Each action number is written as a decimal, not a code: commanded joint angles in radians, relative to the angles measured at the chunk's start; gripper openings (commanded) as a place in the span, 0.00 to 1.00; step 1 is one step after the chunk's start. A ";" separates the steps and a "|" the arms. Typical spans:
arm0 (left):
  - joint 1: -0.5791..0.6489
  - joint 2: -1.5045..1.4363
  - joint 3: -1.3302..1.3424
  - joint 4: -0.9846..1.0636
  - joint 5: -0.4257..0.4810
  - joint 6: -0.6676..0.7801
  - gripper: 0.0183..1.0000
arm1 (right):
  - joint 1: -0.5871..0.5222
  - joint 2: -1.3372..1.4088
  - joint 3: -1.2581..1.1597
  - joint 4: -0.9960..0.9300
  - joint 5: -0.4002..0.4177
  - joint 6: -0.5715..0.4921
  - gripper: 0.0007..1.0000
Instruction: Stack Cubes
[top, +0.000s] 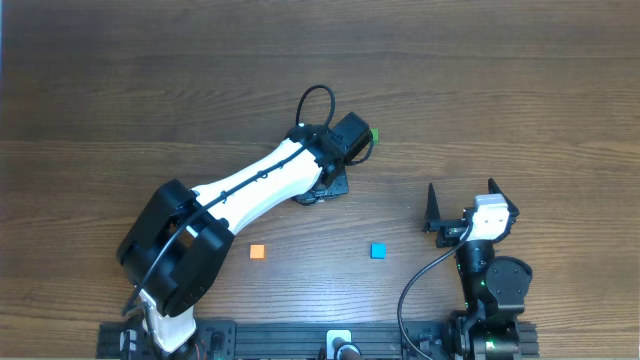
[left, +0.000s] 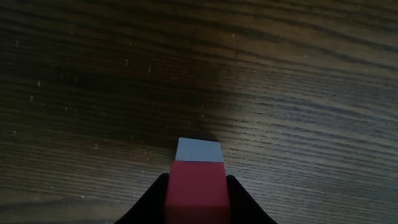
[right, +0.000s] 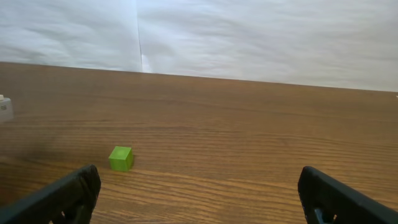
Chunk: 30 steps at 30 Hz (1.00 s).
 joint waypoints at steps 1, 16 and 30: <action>0.006 0.017 -0.005 0.007 -0.001 0.016 0.02 | 0.005 -0.007 -0.008 0.002 -0.005 0.010 0.99; 0.006 0.017 -0.005 0.004 0.010 0.094 0.02 | 0.005 -0.007 -0.008 0.002 -0.005 0.010 0.99; 0.006 0.017 -0.005 -0.008 0.010 0.094 0.06 | 0.005 -0.007 -0.008 0.002 -0.005 0.010 0.99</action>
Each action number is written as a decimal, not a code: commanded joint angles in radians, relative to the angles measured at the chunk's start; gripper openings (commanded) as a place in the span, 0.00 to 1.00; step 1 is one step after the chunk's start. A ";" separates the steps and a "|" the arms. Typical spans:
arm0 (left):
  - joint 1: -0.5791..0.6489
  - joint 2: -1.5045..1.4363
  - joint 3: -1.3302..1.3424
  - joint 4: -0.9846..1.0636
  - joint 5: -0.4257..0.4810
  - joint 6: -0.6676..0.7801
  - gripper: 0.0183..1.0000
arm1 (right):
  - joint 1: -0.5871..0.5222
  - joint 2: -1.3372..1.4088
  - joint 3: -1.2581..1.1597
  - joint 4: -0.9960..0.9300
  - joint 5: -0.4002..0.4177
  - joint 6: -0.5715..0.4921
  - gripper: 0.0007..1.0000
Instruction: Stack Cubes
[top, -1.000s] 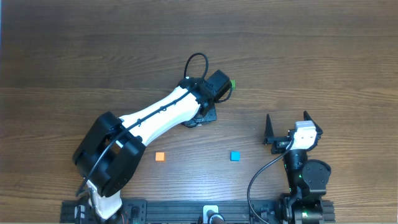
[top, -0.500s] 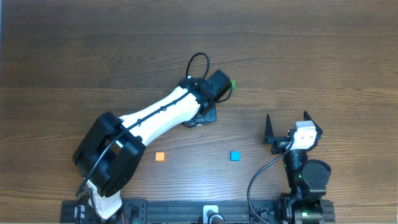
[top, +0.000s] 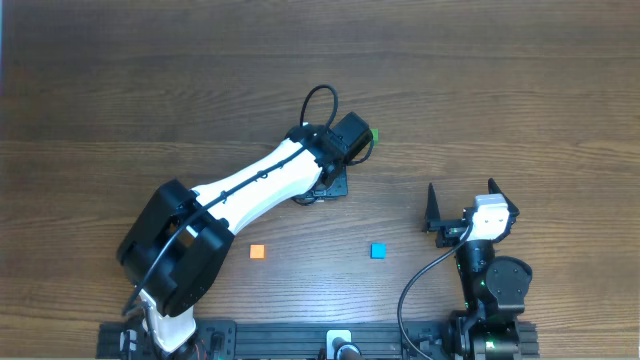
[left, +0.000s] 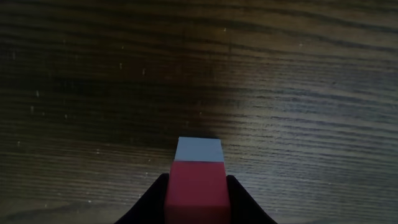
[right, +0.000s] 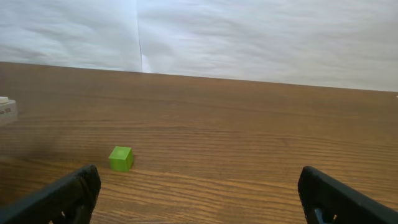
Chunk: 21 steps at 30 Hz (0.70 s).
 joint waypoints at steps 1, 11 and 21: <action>0.006 0.017 -0.005 -0.003 0.006 0.015 0.09 | 0.005 -0.007 -0.008 0.002 -0.005 0.010 0.99; 0.006 0.017 -0.005 0.002 0.006 0.014 0.43 | 0.005 -0.007 -0.008 0.002 -0.005 0.010 0.99; 0.006 -0.027 -0.005 0.050 0.006 0.015 0.80 | 0.005 -0.007 -0.008 0.002 -0.005 0.010 0.99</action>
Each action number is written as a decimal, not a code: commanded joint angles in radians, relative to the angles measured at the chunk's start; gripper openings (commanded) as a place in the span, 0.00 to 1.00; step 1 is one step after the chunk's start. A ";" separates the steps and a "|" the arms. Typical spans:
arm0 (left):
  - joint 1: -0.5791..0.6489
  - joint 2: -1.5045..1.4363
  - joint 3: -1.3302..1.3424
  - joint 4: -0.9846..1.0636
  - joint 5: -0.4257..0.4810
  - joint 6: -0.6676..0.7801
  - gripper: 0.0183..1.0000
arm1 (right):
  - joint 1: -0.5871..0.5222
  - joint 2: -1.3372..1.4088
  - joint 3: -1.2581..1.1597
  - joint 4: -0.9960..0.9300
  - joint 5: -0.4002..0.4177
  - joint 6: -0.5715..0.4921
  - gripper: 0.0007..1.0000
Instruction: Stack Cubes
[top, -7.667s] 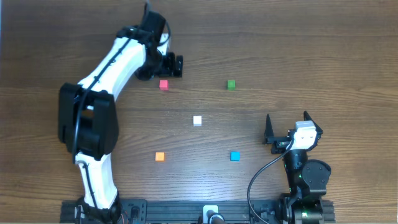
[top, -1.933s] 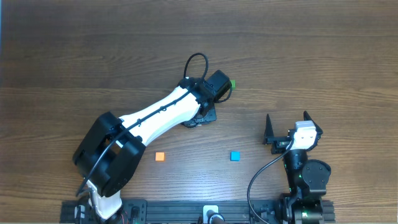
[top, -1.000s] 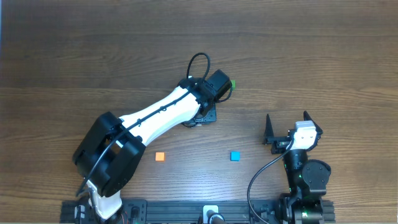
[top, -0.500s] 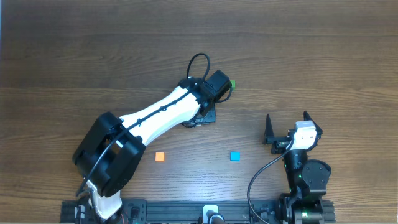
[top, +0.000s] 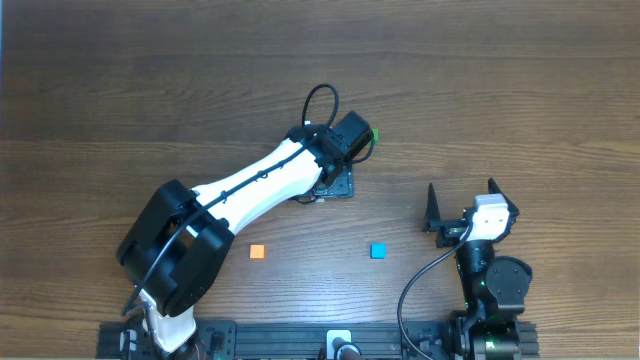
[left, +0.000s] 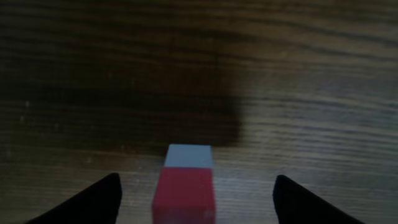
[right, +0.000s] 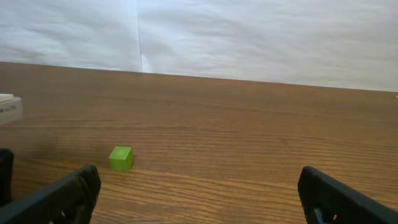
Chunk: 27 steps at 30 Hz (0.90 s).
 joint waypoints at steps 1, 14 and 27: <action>0.006 -0.049 -0.005 0.018 0.002 0.005 0.81 | 0.005 -0.007 -0.008 0.002 -0.005 0.010 0.99; -0.013 -0.377 -0.008 -0.241 0.001 0.055 1.00 | 0.005 -0.007 -0.008 0.002 -0.005 0.010 0.99; -0.042 -0.586 -0.426 -0.095 -0.006 0.004 1.00 | 0.005 -0.007 -0.008 0.001 -0.005 0.010 0.99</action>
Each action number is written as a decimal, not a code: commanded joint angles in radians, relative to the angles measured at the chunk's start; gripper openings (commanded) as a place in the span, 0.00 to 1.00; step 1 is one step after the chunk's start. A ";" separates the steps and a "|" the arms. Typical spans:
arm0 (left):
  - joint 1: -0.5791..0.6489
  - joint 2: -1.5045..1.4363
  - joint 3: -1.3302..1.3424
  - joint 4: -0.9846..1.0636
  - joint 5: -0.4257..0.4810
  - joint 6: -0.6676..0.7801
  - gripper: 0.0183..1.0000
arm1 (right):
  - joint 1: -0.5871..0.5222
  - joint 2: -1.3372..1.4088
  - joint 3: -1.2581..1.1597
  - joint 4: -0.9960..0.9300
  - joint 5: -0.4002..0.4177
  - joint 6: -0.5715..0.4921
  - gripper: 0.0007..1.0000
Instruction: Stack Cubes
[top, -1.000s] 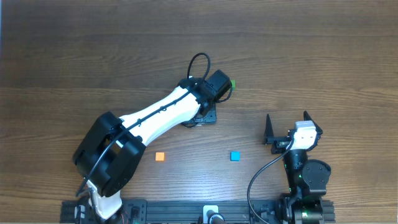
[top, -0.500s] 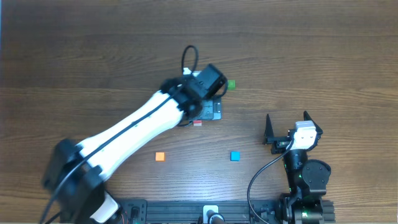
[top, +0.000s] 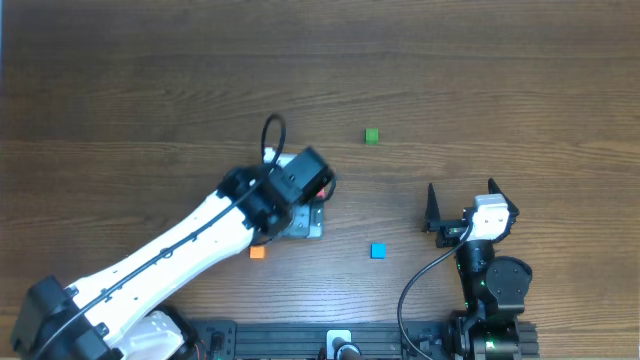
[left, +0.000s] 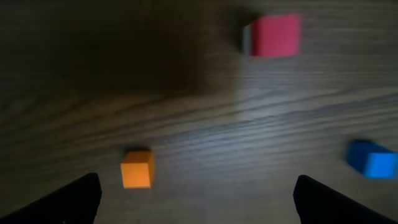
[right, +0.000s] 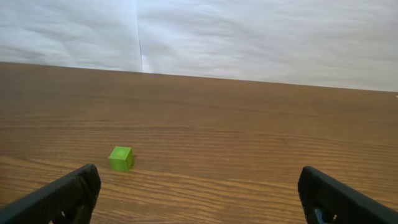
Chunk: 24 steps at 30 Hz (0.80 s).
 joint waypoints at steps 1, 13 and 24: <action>0.006 -0.106 -0.167 0.092 0.023 -0.035 1.00 | 0.005 -0.007 -0.008 0.001 -0.005 0.010 0.99; 0.062 -0.166 -0.418 0.272 0.064 -0.035 0.95 | 0.005 -0.007 -0.008 0.001 -0.005 0.010 0.99; 0.062 -0.166 -0.503 0.344 0.078 -0.035 0.87 | 0.005 -0.007 -0.008 0.001 -0.005 0.010 0.99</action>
